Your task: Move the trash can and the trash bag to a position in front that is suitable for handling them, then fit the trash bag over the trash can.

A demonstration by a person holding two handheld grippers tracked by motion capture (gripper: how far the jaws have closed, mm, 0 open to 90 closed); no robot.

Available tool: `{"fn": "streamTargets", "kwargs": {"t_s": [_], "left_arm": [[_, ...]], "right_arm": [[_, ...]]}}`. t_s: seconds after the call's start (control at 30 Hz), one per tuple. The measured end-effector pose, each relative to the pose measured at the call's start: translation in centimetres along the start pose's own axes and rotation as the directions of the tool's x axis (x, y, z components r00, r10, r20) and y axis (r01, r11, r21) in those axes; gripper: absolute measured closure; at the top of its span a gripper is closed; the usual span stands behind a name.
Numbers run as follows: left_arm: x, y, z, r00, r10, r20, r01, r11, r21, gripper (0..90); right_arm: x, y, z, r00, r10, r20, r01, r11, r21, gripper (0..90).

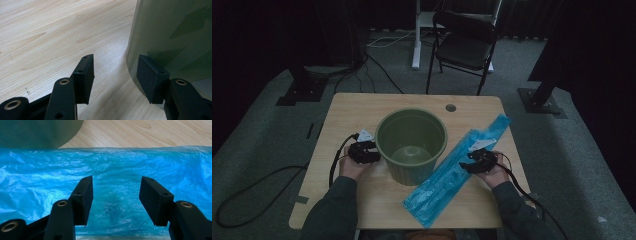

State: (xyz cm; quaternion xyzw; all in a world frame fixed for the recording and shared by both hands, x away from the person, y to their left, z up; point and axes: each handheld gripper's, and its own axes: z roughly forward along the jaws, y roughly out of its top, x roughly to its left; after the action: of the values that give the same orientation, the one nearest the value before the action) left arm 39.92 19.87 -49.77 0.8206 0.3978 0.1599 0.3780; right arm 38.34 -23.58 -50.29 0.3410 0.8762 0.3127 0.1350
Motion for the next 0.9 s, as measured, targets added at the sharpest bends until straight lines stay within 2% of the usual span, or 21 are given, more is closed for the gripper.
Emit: {"fn": "streamTargets", "kwargs": {"t_s": [0.2, 0.37, 0.73, 0.9], "left_arm": [[-0.1, 0.0, 0.0, 1.0, 0.0, 0.008, 0.0, 1.0, 0.008, 51.4], [-0.6, 0.1, 0.1, 0.9995, 0.023, 0.022, -0.024, 0.9996, 0.018, 51.5], [-0.6, 0.0, 0.1, 0.9994, 0.029, 0.021, -0.029, 0.9994, 0.017, 50.9], [-0.4, 0.1, 0.1, 0.9996, 0.022, 0.015, -0.022, 0.9997, 0.009, 50.2]], "right_arm": [[0.2, -0.6, -0.2, 0.9998, 0.014, 0.011, -0.014, 1.0, 0.008, 44.3], [0.0, -1.0, -0.2, 1.0, -0.001, 0.007, 0.001, 1.0, 0.006, 44.3], [-0.1, -1.3, 0.0, 1.0, -0.007, -0.003, 0.007, 1.0, 0.02, 44.7], [0.0, -1.3, 0.1, 0.9997, -0.016, -0.019, 0.016, 1.0, 0.016, 38.4]]}}
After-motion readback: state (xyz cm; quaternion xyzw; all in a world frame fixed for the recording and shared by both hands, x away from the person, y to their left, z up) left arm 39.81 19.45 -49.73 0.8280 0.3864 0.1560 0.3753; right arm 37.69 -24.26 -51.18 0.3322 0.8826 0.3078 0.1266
